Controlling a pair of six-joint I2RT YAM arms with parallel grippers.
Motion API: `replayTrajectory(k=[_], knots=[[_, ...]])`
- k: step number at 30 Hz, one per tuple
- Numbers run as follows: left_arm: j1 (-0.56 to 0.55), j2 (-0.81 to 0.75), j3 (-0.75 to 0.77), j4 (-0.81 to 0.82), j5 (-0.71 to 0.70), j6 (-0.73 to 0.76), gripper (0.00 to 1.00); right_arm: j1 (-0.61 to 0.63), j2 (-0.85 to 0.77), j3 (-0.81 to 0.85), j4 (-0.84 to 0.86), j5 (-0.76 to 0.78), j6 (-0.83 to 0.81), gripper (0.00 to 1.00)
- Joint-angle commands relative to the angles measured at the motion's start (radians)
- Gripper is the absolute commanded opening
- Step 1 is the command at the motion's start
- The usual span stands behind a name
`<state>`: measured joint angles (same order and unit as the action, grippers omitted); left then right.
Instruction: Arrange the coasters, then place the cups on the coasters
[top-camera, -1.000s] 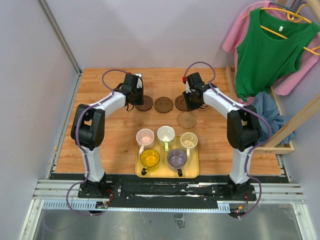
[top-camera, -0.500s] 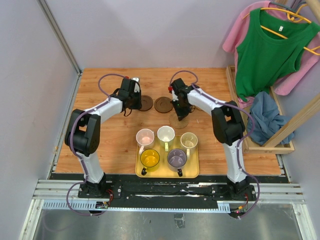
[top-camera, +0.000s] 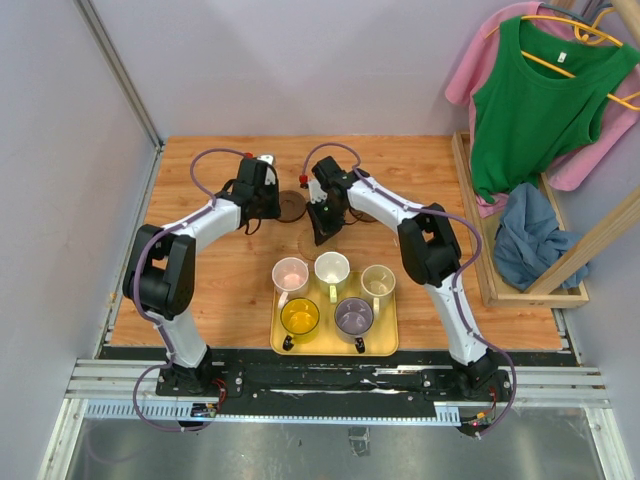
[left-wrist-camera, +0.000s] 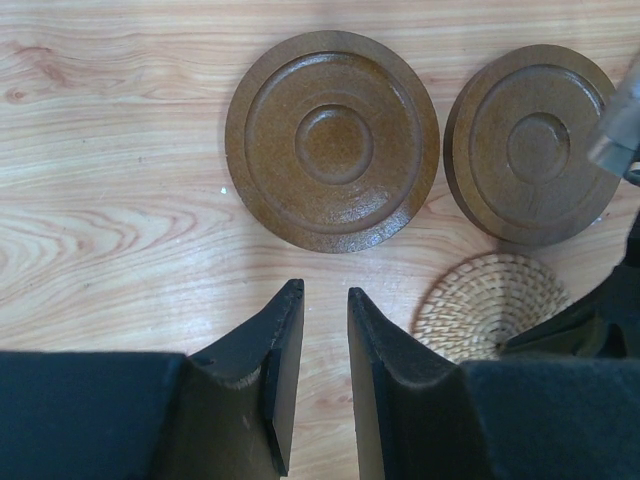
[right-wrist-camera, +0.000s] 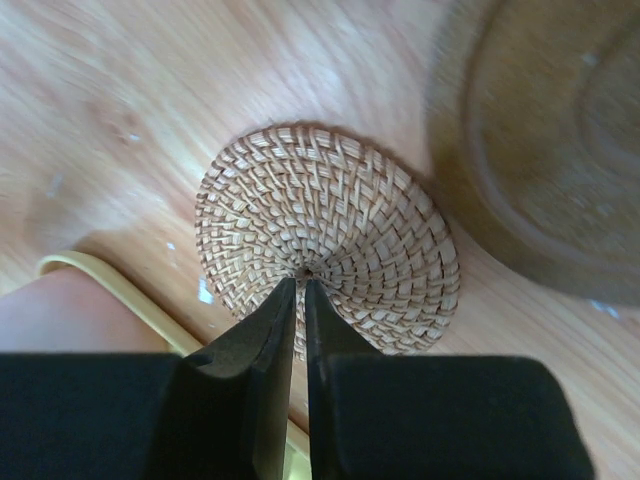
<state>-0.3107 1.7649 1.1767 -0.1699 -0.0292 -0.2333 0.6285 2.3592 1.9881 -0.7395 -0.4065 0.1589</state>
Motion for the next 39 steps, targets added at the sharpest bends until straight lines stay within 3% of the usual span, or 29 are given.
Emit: replayTrajectory(k=[1,3,9,13,21,29,39], knots=[[0.006,-0.042,-0.028,0.047,-0.001,0.0,0.29,0.01,0.017,0.028,0.075,-0.189,-0.005,0.1],[0.004,-0.055,-0.047,0.06,0.006,0.002,0.28,0.009,-0.014,0.015,0.122,-0.181,-0.004,0.11],[0.004,-0.093,-0.103,0.107,0.077,0.01,0.1,0.008,-0.156,-0.108,0.295,-0.135,0.022,0.08],[0.004,-0.116,-0.148,0.156,0.175,0.012,0.04,0.005,-0.265,-0.208,0.369,-0.003,0.041,0.05],[-0.021,-0.089,-0.211,0.272,0.404,0.0,0.01,-0.061,-0.415,-0.39,0.371,0.314,0.149,0.01],[-0.08,-0.009,-0.179,0.313,0.522,0.008,0.01,-0.098,-0.494,-0.503,0.36,0.404,0.177,0.01],[-0.09,0.13,-0.128,0.269,0.513,-0.017,0.01,-0.098,-0.56,-0.54,0.357,0.504,0.175,0.01]])
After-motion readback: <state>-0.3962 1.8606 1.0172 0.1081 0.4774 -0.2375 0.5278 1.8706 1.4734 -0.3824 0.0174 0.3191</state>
